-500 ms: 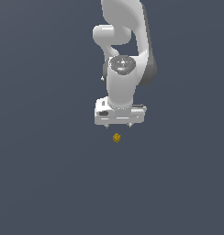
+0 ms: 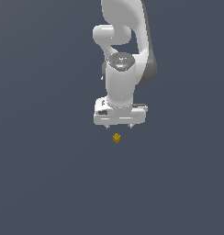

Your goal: Pick up the object and move it to a goal position.

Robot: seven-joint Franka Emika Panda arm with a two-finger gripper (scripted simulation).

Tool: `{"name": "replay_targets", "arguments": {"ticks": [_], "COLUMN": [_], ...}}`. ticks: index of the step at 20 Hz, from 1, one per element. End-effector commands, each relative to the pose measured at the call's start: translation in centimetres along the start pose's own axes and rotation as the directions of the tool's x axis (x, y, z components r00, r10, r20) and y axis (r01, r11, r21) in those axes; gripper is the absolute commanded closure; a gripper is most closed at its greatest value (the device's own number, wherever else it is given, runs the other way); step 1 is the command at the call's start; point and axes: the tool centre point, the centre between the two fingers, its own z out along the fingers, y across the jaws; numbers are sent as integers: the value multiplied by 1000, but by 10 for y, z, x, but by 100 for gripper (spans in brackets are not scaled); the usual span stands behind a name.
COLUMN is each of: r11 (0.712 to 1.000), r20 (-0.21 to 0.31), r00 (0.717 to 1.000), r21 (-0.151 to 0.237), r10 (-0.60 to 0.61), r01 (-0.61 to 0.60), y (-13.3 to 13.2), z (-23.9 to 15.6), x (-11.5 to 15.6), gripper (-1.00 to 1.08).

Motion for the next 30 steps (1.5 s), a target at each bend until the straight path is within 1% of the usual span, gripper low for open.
{"name": "replay_targets", "arguments": {"ticks": [1, 9, 14, 18, 21, 24, 27, 30], "r11": [1000, 999, 995, 983, 966, 940, 907, 867], "r20": [-9, -5, 0, 6, 12, 19, 26, 32], "r00": [1000, 999, 995, 983, 966, 940, 907, 866], "r21": [5, 1, -4, -8, -10, -11, -10, -7], "r10": [7, -33, -103, -183, -258, -340, -421, -499], "r01": [-7, 33, 103, 183, 258, 341, 421, 499], "y": [0, 0, 2, 3, 4, 5, 6, 7], "z": [-2, 4, 13, 24, 35, 46, 57, 68], "x": [3, 1, -2, -5, -8, -12, -16, -20], "gripper": [-92, -92, -92, -92, -92, -92, -92, -92]}}
